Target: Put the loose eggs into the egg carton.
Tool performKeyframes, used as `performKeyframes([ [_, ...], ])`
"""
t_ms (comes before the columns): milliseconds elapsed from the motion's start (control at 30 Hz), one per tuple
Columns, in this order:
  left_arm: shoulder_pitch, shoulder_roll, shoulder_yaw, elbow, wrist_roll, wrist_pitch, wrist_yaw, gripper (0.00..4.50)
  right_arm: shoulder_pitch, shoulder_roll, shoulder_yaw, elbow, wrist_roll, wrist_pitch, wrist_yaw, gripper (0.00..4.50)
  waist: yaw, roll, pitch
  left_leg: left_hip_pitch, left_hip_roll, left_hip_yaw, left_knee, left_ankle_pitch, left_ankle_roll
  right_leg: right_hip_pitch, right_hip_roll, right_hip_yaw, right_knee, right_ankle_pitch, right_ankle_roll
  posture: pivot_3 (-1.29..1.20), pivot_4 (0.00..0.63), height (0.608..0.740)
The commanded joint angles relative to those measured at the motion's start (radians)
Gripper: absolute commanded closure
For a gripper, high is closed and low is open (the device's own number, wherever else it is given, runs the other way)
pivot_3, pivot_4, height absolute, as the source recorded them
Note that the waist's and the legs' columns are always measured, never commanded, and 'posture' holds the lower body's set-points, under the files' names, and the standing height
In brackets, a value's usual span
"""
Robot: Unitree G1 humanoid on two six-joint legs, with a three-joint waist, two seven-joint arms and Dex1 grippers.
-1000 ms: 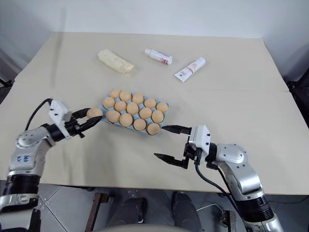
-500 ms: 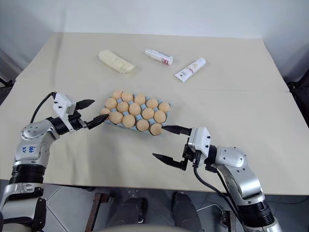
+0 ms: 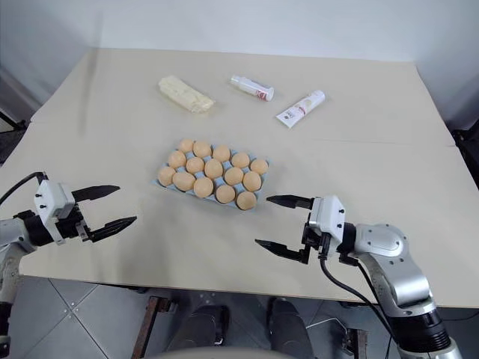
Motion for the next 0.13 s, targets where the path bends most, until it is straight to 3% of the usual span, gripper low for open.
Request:
performKeyframes([
  [33, 0.028, -0.022, 0.013, -0.047, -0.017, -0.001, 0.016, 0.03, -0.009, 0.002, -0.037, 0.018, 0.008, -0.011, -0.011, 0.00, 0.001, 0.001, 0.000, 0.000, 0.000, 0.000, 0.000, 0.000, 0.000, 0.000, 0.000, 0.000, 0.000, 0.000, 0.000, 0.00, 0.150, 0.740],
  [133, 0.021, -0.049, -0.007, -0.062, -0.004, -0.003, 0.044, 0.03, -0.019, 0.015, -0.040, 0.034, 0.001, -0.011, -0.029, 0.00, 0.002, 0.001, 0.000, 0.000, 0.000, 0.000, 0.000, 0.000, 0.000, 0.000, 0.000, 0.000, 0.000, 0.000, 0.000, 0.00, 0.150, 0.740],
])
